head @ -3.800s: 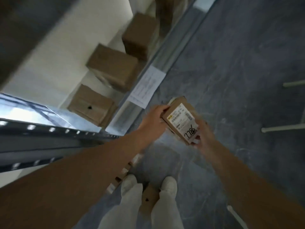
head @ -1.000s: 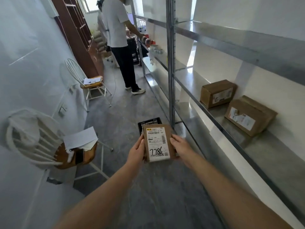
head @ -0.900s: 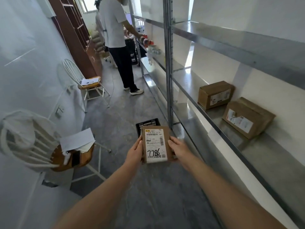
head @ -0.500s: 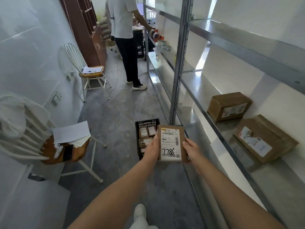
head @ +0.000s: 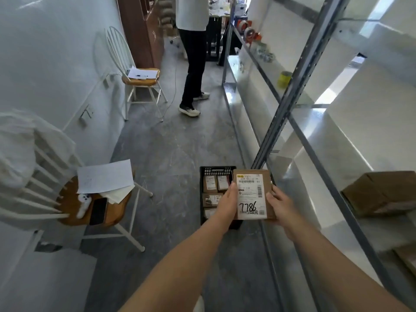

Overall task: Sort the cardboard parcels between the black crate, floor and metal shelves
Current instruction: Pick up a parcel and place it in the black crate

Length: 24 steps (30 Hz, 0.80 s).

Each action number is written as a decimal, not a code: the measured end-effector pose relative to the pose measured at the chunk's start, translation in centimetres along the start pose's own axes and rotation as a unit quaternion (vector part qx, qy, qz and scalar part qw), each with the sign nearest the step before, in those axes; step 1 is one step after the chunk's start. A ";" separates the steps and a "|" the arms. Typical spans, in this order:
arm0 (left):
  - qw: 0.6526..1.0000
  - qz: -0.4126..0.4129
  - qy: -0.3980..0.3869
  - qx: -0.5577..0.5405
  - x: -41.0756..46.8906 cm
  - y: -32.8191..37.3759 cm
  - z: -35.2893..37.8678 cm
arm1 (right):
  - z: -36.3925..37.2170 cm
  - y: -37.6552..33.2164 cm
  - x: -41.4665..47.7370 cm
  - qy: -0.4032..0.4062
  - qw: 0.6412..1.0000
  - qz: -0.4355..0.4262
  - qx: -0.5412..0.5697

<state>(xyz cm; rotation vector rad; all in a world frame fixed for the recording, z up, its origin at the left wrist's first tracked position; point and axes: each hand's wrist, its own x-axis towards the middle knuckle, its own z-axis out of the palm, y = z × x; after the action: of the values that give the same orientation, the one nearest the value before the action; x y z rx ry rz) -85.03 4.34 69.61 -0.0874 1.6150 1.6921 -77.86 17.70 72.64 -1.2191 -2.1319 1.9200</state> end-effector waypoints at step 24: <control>0.991 -0.052 0.086 0.087 22.5 6.0 -2.8 | 3.4 -4.9 23.5 -0.085 0.995 0.050 -0.002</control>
<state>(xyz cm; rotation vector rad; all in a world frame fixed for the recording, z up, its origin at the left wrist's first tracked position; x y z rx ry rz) -105.33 13.27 61.83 -0.2333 1.8458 1.4916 -98.34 28.12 65.05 -1.2270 -2.1930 2.1344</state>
